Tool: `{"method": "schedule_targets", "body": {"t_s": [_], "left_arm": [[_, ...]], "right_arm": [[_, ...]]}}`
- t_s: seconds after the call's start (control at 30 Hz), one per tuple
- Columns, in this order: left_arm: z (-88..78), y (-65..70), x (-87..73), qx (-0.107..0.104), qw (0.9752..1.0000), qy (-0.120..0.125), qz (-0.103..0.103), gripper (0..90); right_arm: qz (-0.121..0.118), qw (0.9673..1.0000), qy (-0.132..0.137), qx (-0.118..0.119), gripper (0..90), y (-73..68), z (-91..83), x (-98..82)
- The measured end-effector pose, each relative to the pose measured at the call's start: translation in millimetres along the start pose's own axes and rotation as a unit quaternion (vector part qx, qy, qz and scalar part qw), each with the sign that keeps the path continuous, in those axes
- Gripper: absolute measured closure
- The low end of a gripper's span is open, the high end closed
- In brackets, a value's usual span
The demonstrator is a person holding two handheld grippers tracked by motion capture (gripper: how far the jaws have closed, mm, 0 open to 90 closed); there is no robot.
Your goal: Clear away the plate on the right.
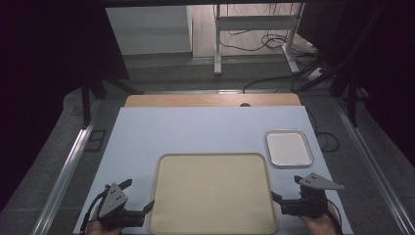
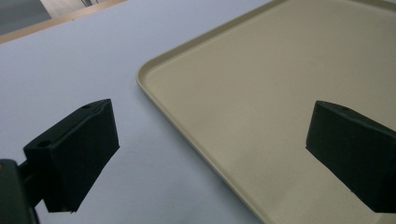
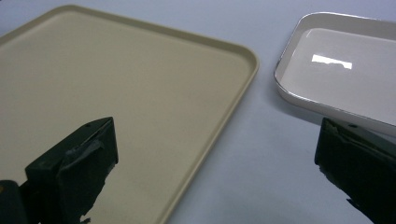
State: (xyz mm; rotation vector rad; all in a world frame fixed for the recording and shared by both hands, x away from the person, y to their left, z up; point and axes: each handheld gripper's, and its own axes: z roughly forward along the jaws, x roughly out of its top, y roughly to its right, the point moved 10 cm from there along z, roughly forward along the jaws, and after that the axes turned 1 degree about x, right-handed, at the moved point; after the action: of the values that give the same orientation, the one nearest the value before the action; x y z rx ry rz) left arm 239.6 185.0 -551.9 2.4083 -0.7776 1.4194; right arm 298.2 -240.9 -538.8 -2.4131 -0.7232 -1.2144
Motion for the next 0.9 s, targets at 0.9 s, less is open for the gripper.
{"method": "schedule_targets", "body": {"t_s": [0.9], "left_arm": [[1.7,1.7,-0.2,-0.001,0.9999,-0.005,0.01,2.5]], "right_arm": [[0.002,0.9983,0.022,-0.055,0.8,44.1,18.0,19.1]]}}
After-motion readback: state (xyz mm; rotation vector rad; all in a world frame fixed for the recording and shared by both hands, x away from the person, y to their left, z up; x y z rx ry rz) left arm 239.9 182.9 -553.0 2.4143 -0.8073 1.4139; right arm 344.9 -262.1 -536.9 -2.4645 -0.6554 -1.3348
